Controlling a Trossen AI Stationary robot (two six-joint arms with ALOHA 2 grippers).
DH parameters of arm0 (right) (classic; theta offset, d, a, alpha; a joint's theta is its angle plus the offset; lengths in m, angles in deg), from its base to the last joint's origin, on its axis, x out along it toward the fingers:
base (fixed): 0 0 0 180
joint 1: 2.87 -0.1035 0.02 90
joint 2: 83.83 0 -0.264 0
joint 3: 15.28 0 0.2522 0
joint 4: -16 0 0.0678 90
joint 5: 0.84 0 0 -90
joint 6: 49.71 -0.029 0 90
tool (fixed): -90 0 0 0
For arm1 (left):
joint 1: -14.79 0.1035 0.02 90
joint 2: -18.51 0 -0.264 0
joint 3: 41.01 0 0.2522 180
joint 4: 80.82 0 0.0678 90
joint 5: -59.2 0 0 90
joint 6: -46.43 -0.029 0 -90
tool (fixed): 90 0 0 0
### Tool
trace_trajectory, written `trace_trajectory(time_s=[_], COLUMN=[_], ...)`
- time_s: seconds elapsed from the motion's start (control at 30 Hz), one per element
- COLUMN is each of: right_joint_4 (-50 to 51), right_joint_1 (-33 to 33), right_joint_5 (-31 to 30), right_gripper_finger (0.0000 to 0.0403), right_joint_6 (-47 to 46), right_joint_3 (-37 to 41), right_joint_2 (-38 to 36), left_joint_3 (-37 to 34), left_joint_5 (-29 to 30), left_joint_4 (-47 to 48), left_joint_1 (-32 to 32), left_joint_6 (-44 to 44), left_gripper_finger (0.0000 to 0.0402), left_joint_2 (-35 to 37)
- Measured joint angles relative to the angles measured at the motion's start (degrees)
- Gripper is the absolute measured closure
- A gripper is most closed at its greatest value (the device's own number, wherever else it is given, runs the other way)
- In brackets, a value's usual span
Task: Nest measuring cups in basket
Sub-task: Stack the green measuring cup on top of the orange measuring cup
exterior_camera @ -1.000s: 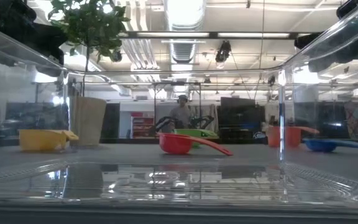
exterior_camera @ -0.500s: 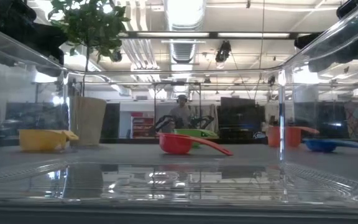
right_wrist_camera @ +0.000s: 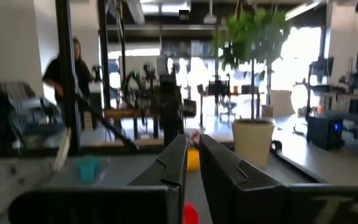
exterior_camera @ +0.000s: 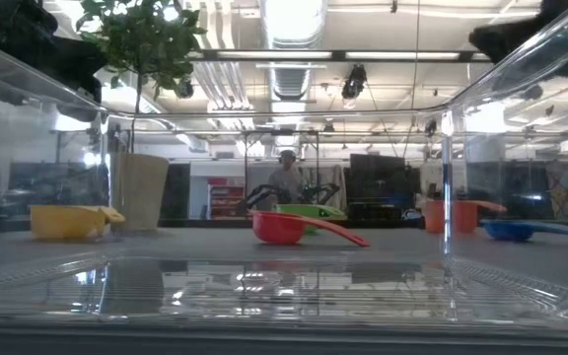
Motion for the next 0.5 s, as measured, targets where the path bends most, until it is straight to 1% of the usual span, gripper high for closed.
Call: trace_trajectory(time_s=[0.1,0.27,0.33,0.43,0.5], right_joint_4=[4.79,18.03,23.62,34.66,42.69], right_joint_1=[0.02,-0.03,-0.03,-0.03,0.02], right_joint_5=[-0.01,-0.44,-3.42,-11.14,-14.54], right_gripper_finger=[0.0369,0.0369,0.0369,0.0369,0.0369], right_joint_6=[-0.76,-1.87,-3.12,-7.52,-10.85], right_joint_3=[-4.35,-15.59,-20.27,-26.72,-30.52], right_joint_2=[1.78,8.19,11.55,16.79,20.19], left_joint_3=[0.0,0.0,0.0,0.0,0.0], left_joint_5=[0.01,0.01,0.0,0.01,0.0], left_joint_4=[0.02,0.01,0.0,0.0,0.02], left_joint_1=[0.0,0.0,0.0,0.0,0.0], left_joint_6=[-0.01,-0.01,-0.02,-0.01,0.0], left_gripper_finger=[0.0361,0.0361,0.0361,0.0361,0.0361], left_joint_2=[0.0,0.0,0.01,0.02,0.0])
